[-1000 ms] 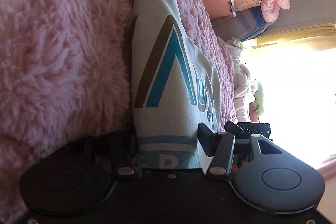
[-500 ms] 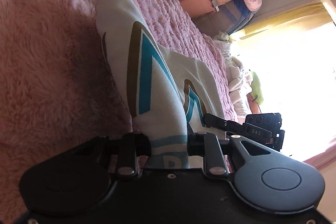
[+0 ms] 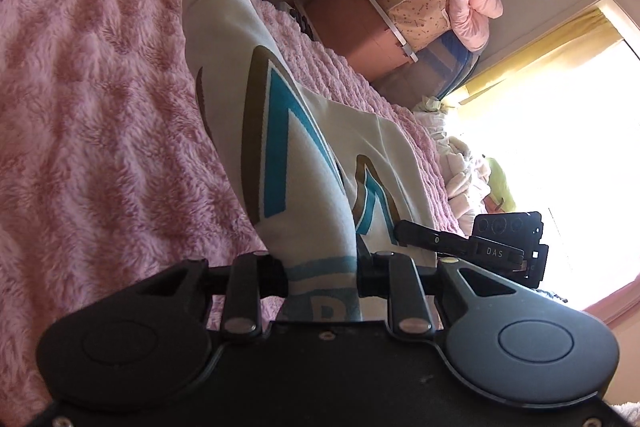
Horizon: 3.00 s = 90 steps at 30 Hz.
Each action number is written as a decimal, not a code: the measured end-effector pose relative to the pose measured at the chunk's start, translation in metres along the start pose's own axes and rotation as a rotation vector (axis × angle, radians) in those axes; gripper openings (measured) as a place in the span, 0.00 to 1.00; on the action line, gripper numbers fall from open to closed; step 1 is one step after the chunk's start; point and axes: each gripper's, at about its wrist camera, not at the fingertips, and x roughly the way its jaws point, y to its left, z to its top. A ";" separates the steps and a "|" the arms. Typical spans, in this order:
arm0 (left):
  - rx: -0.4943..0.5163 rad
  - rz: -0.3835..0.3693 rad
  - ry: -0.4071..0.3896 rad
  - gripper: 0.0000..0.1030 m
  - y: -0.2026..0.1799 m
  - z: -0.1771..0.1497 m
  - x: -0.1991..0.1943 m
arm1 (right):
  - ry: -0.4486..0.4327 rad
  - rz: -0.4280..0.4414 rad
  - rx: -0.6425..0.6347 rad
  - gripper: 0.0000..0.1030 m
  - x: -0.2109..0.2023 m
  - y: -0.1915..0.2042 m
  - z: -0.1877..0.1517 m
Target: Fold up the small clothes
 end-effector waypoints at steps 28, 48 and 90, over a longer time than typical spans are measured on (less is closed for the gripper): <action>-0.013 0.287 -0.022 0.46 0.097 -0.055 -0.049 | 0.044 -0.213 0.085 0.44 0.040 -0.042 -0.083; 0.192 0.470 -0.063 0.51 0.091 -0.044 0.027 | -0.028 -0.522 -0.418 0.28 0.102 -0.013 -0.051; 0.175 0.813 -0.137 0.55 -0.067 -0.214 -0.063 | 0.002 -0.788 -0.378 0.63 0.016 0.128 -0.200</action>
